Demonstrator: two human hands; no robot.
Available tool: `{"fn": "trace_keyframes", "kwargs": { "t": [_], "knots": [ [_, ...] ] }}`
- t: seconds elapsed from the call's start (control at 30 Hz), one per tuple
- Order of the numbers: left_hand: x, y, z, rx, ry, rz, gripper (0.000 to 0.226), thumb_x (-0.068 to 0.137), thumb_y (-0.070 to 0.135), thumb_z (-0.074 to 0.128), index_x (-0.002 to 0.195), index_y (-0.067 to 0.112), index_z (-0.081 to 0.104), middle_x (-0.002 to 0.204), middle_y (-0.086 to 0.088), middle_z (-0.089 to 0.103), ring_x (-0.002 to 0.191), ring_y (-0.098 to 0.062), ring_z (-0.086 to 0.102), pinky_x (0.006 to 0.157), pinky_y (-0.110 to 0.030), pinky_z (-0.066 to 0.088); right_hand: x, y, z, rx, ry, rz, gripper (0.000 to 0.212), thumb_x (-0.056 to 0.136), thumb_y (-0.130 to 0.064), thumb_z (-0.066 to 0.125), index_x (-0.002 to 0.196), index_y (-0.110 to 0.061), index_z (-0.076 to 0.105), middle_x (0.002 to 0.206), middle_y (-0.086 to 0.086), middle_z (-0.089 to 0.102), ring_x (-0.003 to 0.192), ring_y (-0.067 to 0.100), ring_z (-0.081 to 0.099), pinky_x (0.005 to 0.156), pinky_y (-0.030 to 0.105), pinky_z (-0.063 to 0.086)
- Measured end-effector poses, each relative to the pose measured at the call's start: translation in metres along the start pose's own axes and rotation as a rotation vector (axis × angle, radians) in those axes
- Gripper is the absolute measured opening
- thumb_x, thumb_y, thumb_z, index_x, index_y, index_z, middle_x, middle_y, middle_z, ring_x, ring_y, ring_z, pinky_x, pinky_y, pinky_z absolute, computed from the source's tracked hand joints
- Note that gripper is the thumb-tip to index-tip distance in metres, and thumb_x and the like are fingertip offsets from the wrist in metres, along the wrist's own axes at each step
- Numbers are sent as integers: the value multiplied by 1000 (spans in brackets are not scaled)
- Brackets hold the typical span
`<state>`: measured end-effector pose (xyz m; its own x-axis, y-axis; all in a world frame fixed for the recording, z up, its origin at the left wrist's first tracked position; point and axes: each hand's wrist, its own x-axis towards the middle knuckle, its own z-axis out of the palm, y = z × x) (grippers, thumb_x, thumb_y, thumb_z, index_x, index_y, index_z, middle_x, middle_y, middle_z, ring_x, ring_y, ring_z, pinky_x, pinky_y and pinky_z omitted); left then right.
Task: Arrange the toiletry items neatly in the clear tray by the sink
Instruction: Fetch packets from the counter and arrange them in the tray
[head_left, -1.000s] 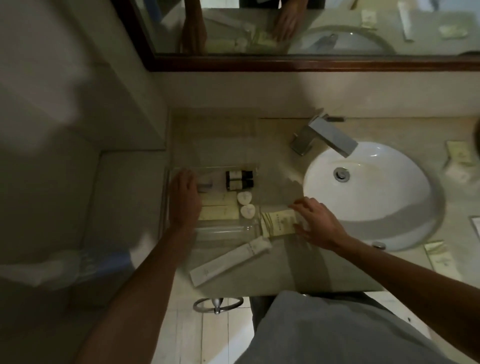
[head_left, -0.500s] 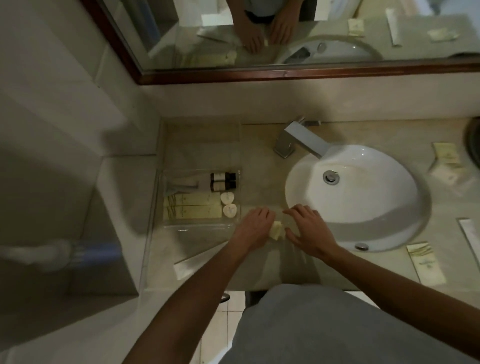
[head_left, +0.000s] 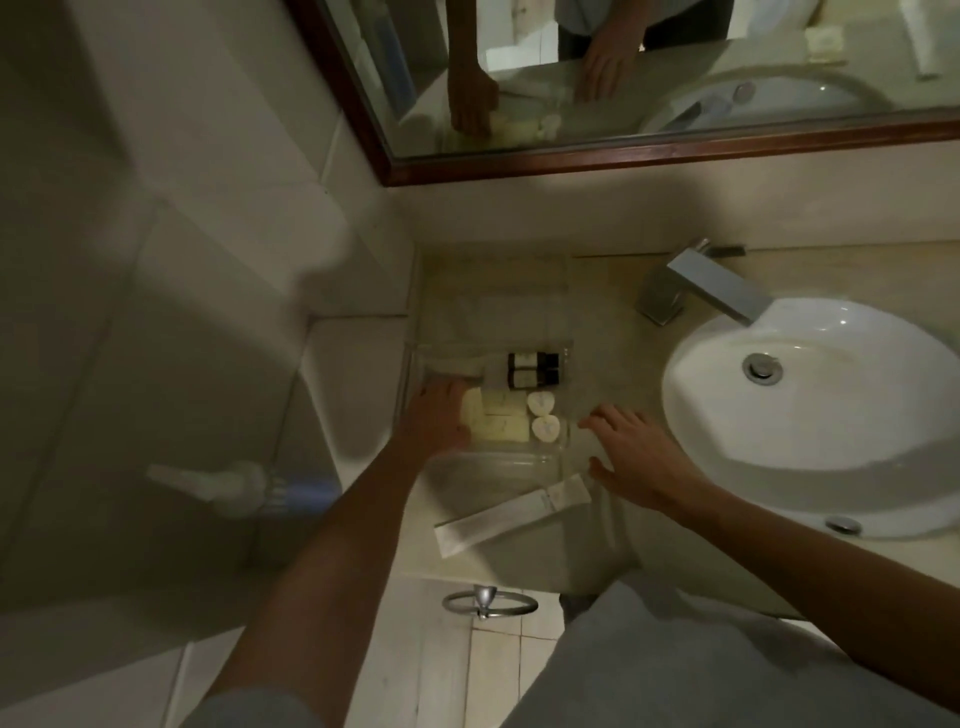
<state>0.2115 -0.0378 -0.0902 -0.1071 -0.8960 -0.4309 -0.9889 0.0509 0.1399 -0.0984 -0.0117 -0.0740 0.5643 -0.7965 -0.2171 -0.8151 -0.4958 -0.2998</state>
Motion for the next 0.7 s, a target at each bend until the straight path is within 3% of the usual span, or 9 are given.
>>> {"fn": "trace_keyframes", "kwargs": {
  "t": [0.07,0.2,0.27,0.37,0.43,0.6,0.7],
  "knots": [
    [0,-9,6,40,15,4,67,67,26,59,131,13,45,129,-12,49,120,-32,47,95,-41,41,5,-8,-3,-23,1,-7,52,93,-39,54,140,-22,42,139,1,46,124,19,45,106,36,39],
    [-10,-18,20,212,223,79,45,71,25,41,111,16,58,110,-10,57,99,-32,55,80,-42,44,9,-17,-4,-35,18,-30,54,92,-38,55,142,-22,42,140,1,45,126,18,44,107,36,39],
    [-14,-24,23,269,306,78,28,78,21,53,105,15,58,105,-10,58,93,-31,57,75,-41,44,8,-17,-3,-37,14,-33,54,92,-36,56,142,-22,43,140,1,45,126,18,44,106,36,39],
    [-10,-15,19,254,353,22,49,63,14,72,109,11,57,110,-13,59,96,-32,56,76,-41,44,5,-13,-5,-21,24,-14,52,90,-33,58,139,-21,45,138,2,47,124,19,45,106,37,40],
    [-2,19,16,148,380,122,62,55,6,72,115,8,58,115,-14,60,101,-33,58,82,-41,46,-1,-3,-10,-9,55,16,51,88,-31,61,136,-19,48,135,3,50,121,20,48,103,38,43],
    [28,173,6,-16,378,452,59,63,8,59,122,14,55,124,-10,57,109,-30,54,91,-42,40,-41,58,-33,-8,139,199,51,83,-29,65,130,-16,54,128,7,54,112,25,51,96,38,44],
    [40,270,4,-80,322,587,65,59,8,62,122,17,50,120,-6,55,107,-28,53,91,-41,39,-87,118,-48,0,200,344,51,81,-31,65,129,-14,55,127,9,55,110,28,53,93,40,44]
  ]
}}
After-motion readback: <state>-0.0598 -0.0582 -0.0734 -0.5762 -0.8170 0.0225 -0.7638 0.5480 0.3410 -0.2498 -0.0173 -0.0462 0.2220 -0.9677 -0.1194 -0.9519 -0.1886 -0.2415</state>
